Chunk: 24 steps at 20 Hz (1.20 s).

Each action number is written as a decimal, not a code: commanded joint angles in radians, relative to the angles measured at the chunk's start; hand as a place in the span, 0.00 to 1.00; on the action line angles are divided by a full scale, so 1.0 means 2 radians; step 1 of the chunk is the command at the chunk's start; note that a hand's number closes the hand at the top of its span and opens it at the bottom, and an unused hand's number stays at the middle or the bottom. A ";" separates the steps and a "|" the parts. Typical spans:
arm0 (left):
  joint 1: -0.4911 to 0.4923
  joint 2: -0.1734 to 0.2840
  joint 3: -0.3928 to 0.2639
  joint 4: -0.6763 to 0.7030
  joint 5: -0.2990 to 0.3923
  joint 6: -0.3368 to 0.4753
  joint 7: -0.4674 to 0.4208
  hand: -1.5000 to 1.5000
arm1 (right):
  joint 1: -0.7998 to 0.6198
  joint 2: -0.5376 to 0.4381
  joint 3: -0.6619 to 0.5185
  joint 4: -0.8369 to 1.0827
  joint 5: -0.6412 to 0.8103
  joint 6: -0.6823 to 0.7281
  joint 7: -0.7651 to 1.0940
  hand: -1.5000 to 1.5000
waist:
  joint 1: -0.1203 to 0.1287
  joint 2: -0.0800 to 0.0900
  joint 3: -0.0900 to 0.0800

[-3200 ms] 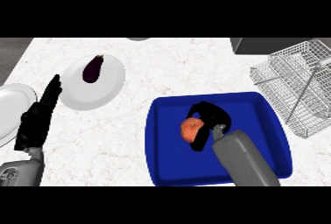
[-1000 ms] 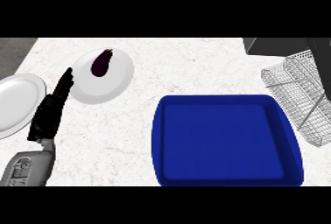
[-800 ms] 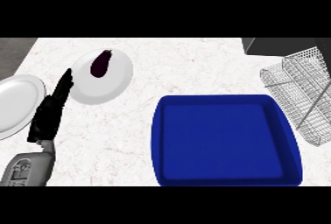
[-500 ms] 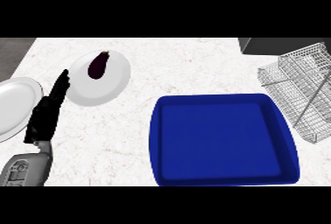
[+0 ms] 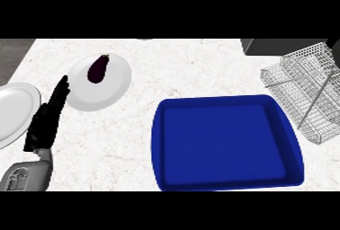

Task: Pick the squash from the tray and place it in the tiered basket

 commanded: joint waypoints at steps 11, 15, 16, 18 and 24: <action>0.005 0.012 0.007 -0.029 0.009 -0.018 0.028 0.50 | 0.086 0.044 -0.080 -0.078 -0.090 -0.122 0.026 0.00 | -0.005 -0.004 0.000; 0.012 0.008 0.010 -0.004 -0.002 -0.005 -0.001 0.50 | 0.113 0.053 -0.079 -0.142 -0.093 -0.164 0.007 0.00 | -0.013 -0.005 0.000; 0.000 0.006 0.009 -0.008 0.001 -0.007 0.019 0.50 | 0.116 0.060 -0.075 -0.148 -0.083 -0.186 0.017 0.00 | -0.010 -0.004 0.000; -0.006 0.009 0.009 -0.010 0.002 -0.011 0.021 0.50 | 0.113 0.064 -0.058 -0.181 -0.063 -0.173 0.033 0.00 | -0.012 -0.006 -0.001; 0.014 0.003 0.012 -0.006 0.001 -0.005 0.002 0.50 | 0.138 0.066 -0.050 -0.284 -0.020 -0.142 0.082 0.00 | -0.020 -0.009 -0.001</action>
